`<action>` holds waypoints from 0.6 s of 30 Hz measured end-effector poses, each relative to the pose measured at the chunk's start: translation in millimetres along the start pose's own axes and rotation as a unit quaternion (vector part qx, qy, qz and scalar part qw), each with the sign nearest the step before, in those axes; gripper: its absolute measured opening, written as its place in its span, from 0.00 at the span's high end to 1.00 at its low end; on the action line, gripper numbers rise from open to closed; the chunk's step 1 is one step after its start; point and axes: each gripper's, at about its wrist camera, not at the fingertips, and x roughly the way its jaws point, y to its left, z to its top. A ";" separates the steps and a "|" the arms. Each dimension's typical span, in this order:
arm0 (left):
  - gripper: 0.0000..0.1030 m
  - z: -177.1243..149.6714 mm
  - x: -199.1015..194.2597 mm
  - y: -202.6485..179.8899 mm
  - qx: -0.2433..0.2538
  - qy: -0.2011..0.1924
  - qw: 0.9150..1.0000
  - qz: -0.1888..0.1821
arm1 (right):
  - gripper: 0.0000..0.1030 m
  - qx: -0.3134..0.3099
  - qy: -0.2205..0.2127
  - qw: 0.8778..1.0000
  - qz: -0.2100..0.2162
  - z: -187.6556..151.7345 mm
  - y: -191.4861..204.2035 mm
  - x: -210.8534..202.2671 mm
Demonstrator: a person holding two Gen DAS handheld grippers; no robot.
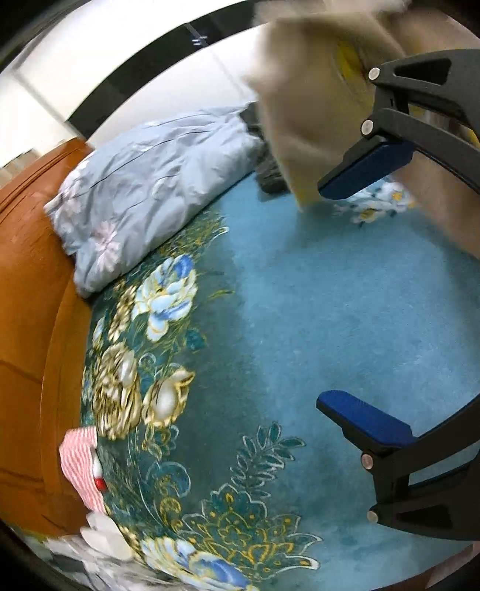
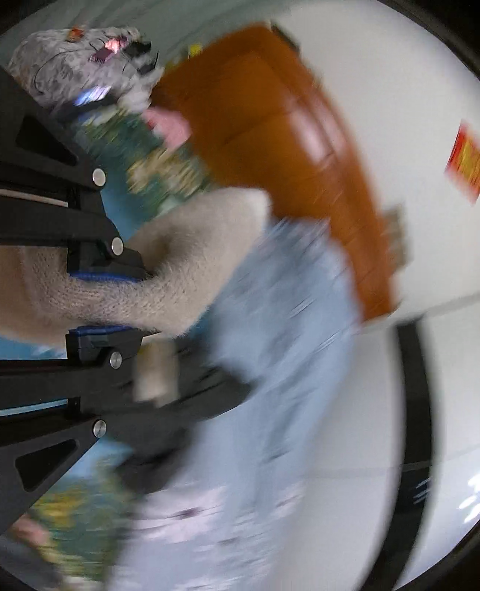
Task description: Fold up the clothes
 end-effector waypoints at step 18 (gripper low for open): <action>0.00 -31.6 26.9 -54.9 0.120 0.065 0.991 -0.015 | 0.70 0.120 0.089 0.976 -0.158 -86.6 -133.8 73.7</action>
